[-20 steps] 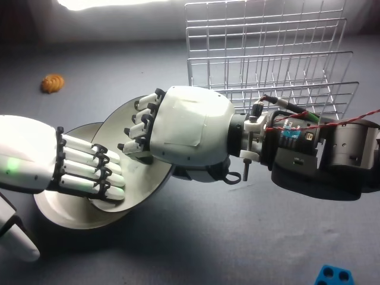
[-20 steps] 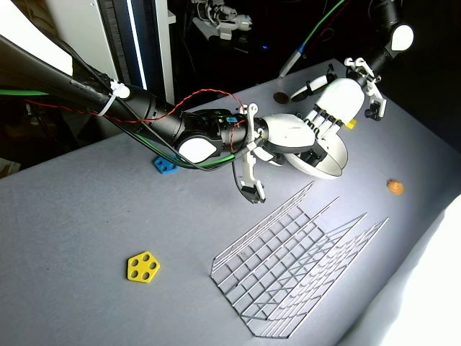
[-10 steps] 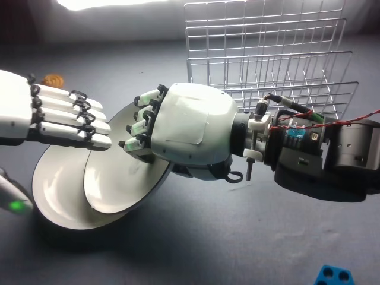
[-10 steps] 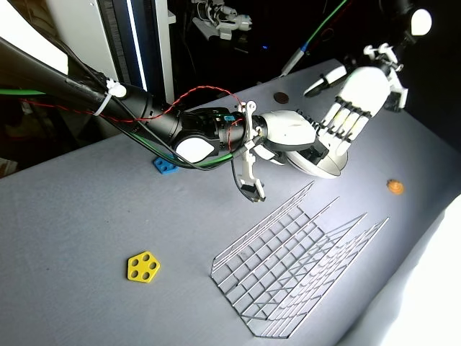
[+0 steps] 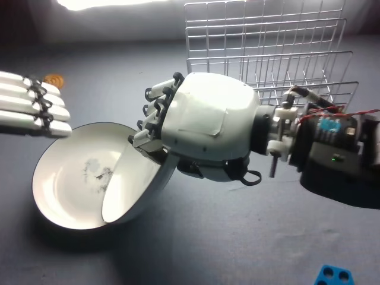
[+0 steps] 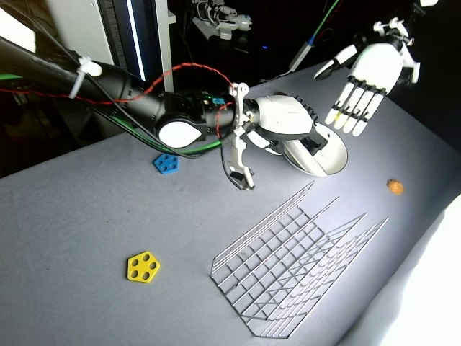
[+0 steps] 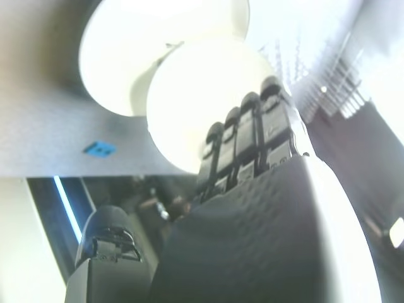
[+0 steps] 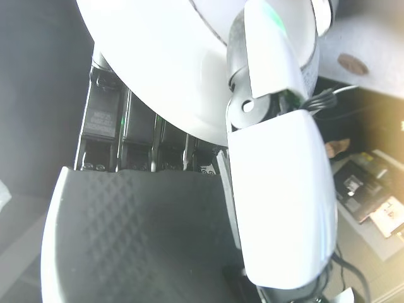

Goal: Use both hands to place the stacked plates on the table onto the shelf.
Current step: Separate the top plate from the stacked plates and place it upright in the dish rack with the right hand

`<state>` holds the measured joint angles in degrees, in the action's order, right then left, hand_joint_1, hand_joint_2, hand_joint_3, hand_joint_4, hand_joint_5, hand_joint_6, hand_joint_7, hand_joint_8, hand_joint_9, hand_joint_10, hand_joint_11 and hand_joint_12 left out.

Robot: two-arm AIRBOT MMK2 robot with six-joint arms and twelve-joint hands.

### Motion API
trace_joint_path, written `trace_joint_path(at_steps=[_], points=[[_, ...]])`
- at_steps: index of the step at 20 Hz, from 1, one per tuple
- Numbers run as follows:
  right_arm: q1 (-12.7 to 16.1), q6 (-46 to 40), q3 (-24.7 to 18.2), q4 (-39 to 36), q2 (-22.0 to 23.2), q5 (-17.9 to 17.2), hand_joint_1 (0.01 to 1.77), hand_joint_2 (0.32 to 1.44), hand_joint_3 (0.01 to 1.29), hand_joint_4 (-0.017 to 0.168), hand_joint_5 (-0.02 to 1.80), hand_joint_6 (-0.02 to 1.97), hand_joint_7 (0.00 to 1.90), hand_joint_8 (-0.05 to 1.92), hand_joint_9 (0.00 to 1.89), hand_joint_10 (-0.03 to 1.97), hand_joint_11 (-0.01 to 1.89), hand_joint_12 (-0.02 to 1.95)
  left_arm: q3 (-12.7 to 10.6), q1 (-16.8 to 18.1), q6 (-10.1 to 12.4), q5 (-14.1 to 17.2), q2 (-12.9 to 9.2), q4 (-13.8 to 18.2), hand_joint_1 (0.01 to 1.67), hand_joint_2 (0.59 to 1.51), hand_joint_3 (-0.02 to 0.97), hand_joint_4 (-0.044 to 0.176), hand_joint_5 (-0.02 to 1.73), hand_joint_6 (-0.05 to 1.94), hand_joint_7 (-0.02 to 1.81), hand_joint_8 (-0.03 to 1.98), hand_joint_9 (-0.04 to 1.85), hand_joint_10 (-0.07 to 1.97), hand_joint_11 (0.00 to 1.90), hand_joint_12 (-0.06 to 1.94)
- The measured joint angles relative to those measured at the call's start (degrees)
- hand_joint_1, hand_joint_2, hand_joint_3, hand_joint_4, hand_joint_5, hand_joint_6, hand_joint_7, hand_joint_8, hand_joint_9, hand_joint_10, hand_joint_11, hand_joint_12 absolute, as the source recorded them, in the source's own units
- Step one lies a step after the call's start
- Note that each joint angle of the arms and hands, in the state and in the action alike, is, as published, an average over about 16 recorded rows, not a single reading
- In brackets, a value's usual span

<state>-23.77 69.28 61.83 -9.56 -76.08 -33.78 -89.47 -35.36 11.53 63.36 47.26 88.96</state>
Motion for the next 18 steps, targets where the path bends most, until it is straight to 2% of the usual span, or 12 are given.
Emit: trace_joint_path(at_steps=[6,12,18], points=[[3.2,0.0,-7.4,4.9,6.5,2.4,1.28,1.06,0.01,0.002,0.79,1.26,0.88,1.07,0.77,1.33,0.59,1.40,0.0,2.5,1.3,-1.1,-2.5,2.3,0.02,1.110,0.005,-0.001,0.02,0.01,0.02,0.00,0.02,0.01,0.02,0.01],[7.8,-1.4,-13.9,11.2,13.1,6.1,1.29,1.06,0.01,-0.001,0.79,1.27,0.90,1.10,0.78,1.33,0.60,1.40,-1.3,4.0,2.7,-0.9,-3.0,3.6,0.02,1.111,0.004,0.000,0.02,0.01,0.03,0.00,0.02,0.01,0.02,0.01],[12.5,-6.8,-18.2,15.6,18.8,10.2,1.30,1.06,0.01,-0.002,0.79,1.28,0.90,1.11,0.77,1.33,0.60,1.41,-1.9,5.8,3.9,-0.7,-3.0,5.4,0.02,1.112,0.005,0.001,0.02,0.02,0.03,0.00,0.02,0.01,0.02,0.01]])
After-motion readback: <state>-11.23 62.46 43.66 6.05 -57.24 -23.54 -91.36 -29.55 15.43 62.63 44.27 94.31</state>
